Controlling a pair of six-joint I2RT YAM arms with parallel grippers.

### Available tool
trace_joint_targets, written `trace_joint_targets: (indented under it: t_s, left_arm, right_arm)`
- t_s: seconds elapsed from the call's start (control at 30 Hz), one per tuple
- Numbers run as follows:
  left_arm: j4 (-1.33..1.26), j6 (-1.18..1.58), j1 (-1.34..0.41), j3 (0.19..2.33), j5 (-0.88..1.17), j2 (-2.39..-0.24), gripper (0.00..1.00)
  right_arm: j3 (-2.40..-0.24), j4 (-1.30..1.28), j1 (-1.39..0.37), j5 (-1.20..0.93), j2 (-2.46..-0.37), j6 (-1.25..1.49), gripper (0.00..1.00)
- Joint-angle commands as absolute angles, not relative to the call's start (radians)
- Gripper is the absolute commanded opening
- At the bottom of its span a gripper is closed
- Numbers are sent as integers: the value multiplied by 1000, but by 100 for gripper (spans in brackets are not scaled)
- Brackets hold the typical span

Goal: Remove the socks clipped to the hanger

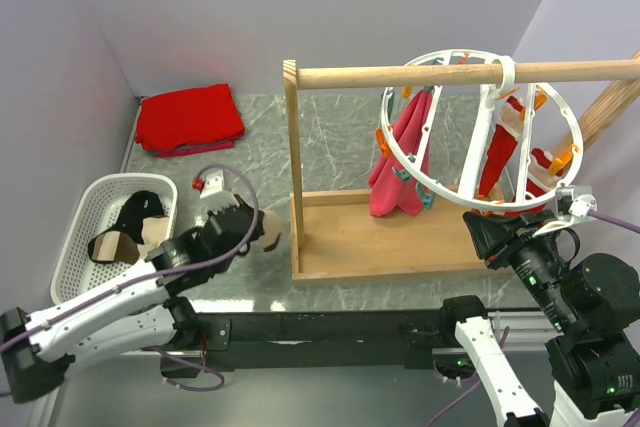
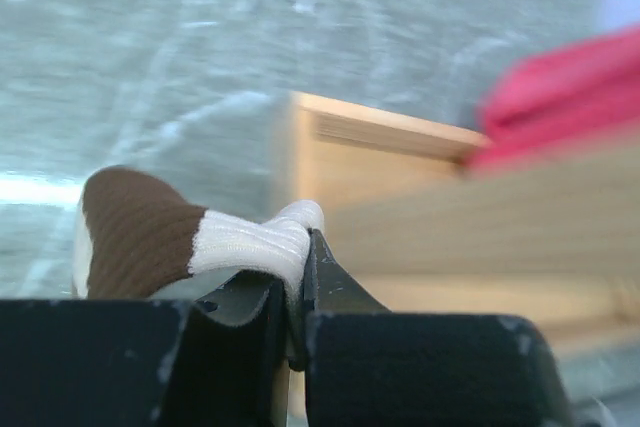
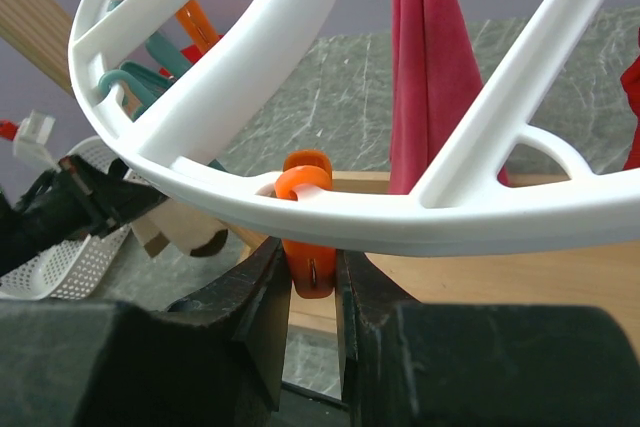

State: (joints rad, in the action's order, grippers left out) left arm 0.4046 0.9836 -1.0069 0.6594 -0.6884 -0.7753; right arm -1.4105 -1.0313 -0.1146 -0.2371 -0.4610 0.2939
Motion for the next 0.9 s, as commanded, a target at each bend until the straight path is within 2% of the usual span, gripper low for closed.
trace_joint_targets:
  t_s: [0.0, 0.13, 0.27, 0.33, 0.57, 0.73, 0.87]
  left_arm:
    - [423, 897, -797, 735, -517, -865, 1]
    - [400, 858, -651, 828, -517, -906, 1]
    - [524, 835, -531, 1012, -630, -960, 1]
    - [535, 806, -435, 1031, -638, -957, 1]
    - [500, 726, -128, 971, -556, -914, 2]
    - [526, 828, 171, 933, -313, -942, 7]
    - [523, 873, 256, 874, -271, -951, 7]
  right_arm:
    - [-1397, -1022, -120, -235, -448, 288, 0]
    - [-1397, -1020, -120, -239, -454, 290, 0]
    - [-1422, -1029, -118, -238, -460, 287, 0]
    - [-1427, -1031, -123, -230, -460, 285, 0]
    - [-1427, -1025, -124, -242, -462, 288, 0]
    - [-1425, -1025, -127, -244, -460, 288, 0]
    - [-1436, -1034, -135, -232, -459, 287, 0]
